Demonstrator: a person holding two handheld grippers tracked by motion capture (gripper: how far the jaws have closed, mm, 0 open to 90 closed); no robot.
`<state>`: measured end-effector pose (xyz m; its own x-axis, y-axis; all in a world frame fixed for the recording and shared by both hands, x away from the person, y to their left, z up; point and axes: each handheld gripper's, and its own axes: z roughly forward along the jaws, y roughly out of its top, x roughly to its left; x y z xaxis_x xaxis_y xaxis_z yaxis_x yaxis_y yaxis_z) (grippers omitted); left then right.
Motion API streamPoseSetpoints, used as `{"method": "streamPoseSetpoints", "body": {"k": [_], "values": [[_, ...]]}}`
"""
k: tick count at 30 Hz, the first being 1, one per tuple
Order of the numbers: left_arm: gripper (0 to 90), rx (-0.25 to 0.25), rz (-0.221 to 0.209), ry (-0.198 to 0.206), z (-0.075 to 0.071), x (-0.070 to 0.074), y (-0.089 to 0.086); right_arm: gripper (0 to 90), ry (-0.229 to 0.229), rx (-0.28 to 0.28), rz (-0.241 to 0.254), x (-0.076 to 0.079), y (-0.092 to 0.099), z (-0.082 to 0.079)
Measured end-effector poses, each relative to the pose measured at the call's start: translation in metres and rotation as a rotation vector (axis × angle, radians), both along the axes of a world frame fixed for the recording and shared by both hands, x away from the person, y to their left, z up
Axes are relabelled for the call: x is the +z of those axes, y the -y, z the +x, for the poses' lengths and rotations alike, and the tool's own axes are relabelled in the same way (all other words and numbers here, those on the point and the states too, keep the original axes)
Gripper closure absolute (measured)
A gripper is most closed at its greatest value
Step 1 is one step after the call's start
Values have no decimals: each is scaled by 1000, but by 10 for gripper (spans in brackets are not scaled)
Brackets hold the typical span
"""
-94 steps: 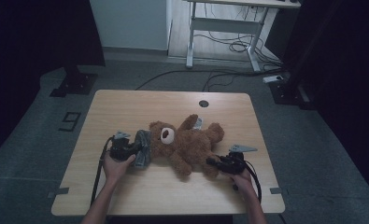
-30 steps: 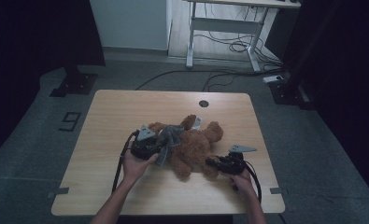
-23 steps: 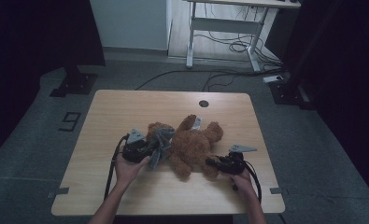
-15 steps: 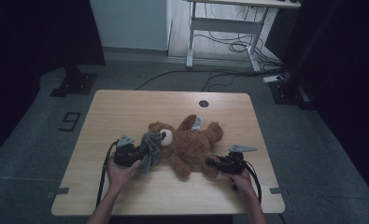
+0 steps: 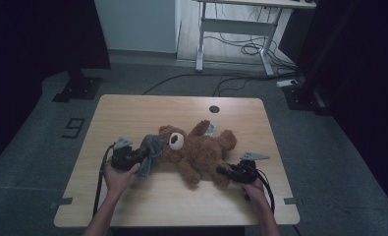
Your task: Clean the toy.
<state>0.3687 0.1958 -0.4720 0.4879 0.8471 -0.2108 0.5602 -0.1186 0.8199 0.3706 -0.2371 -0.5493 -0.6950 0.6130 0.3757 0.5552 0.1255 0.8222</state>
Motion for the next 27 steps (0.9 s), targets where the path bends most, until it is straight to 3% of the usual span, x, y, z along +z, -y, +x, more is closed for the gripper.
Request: {"method": "streamPoseSetpoints", "body": {"k": [5,9,15,22,27], "values": [[739,-52,27,61,19,41,32,652,18,6,-32,2,-2,-2],[738,-85,64,55,40,54,62,652,21,7,-39,2,-2,-2],[738,-108,133,-11,61,38,88,653,24,0,-56,4,-2,-2],[742,-140,70,-51,54,25,75,645,29,-24,-78,6,-2,-1],[746,-148,34,-49,44,15,67,501,42,-28,-115,11,-4,-4]]}}
